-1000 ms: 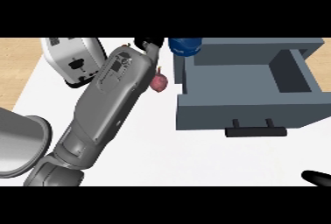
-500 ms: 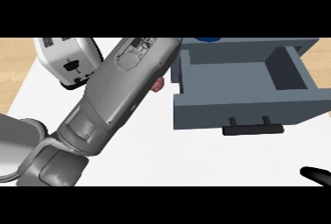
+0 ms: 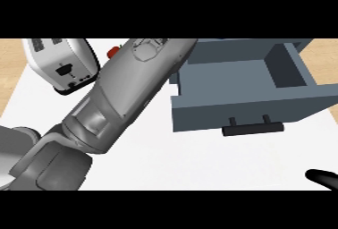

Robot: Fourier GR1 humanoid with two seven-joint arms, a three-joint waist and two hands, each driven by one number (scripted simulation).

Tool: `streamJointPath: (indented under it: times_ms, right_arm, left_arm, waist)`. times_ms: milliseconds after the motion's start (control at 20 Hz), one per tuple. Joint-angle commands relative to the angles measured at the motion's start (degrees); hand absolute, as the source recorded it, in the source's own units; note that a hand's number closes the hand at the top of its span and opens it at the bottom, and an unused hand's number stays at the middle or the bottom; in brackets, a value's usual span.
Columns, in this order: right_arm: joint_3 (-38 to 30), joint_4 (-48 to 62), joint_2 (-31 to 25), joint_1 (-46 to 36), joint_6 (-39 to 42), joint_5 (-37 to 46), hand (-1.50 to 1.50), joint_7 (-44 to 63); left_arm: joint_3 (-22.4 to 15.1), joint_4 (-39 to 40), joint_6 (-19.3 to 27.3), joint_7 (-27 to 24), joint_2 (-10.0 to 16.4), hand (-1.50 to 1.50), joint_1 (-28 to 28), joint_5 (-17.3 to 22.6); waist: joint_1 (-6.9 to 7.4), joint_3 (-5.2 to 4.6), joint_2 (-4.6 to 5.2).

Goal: Pick up the can, place it into the drawer and close the drawer

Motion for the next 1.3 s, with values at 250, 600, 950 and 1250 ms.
streamJointPath:
  times_ms: [250, 600, 950, 1250]
  right_arm:
    - [2.05, -0.44, -0.02, -0.64, 0.53, 0.69, -1.5, 0.36]
    - [2.75, -0.34, -3.27, -2.56, 1.73, 4.41, -1.5, -0.15]
    - [5.11, 2.97, -7.64, -7.43, 3.86, 10.92, -1.5, -5.48]
    - [10.53, 8.8, -11.34, -11.07, 3.73, 23.73, -1.5, -8.0]
  left_arm:
    - [-3.65, 5.85, 6.87, -4.19, -0.01, -1.5, -1.53, 4.1]
    - [-4.97, 7.67, 9.38, -4.46, -0.01, -1.5, -4.28, 5.99]
    - [-3.98, 7.65, 9.02, -7.95, -0.01, -1.5, -2.61, 10.05]
    - [-2.94, 7.58, 10.15, -8.02, -0.01, -1.5, -4.94, 12.45]
  waist:
    - [-1.36, 0.04, 0.34]
    - [-1.6, 0.04, 0.5]
    - [-1.7, 0.03, 1.07]
    - [0.46, -0.04, 0.59]
